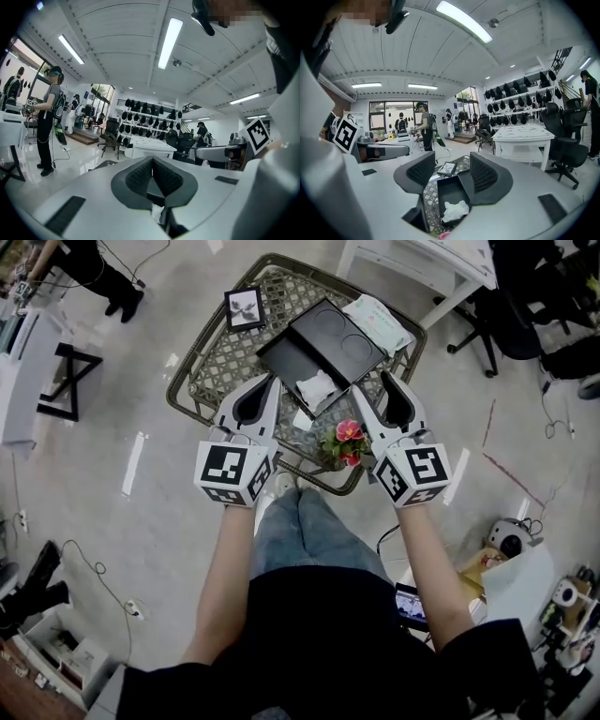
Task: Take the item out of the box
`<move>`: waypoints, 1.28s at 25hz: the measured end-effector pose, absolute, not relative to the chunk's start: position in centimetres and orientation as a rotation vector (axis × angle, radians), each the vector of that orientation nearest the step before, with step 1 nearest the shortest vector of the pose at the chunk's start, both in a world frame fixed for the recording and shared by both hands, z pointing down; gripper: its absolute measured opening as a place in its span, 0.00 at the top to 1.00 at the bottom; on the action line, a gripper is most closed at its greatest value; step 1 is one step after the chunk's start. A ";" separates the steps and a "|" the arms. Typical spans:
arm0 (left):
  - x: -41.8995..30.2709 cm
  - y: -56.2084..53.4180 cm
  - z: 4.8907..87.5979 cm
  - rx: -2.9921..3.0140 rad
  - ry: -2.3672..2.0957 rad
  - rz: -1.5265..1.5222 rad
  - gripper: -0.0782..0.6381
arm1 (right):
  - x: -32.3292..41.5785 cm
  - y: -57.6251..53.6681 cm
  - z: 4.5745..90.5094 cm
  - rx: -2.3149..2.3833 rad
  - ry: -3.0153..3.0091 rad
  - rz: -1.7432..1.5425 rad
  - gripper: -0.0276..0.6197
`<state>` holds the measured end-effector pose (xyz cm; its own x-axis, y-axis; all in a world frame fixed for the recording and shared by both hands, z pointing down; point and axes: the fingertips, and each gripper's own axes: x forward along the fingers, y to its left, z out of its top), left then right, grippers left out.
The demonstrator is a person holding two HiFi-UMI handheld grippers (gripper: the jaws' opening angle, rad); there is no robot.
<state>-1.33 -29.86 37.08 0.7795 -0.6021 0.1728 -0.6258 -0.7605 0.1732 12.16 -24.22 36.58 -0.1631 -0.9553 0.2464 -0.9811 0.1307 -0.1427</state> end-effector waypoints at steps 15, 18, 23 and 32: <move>0.3 -31.3 38.3 2.739 -0.983 0.189 0.86 | 12.3 -27.6 36.8 1.702 -2.336 0.358 0.62; 0.9 -32.1 39.0 2.742 -0.990 0.223 0.86 | 11.7 -28.7 38.1 1.595 -2.338 0.359 0.62; 2.2 -33.2 41.6 2.737 -0.967 0.303 0.86 | 10.3 -30.5 41.7 1.314 -2.315 0.316 0.62; 3.0 -34.5 47.4 2.649 -0.973 0.383 0.86 | 8.3 -32.0 50.0 0.739 -2.203 0.225 0.62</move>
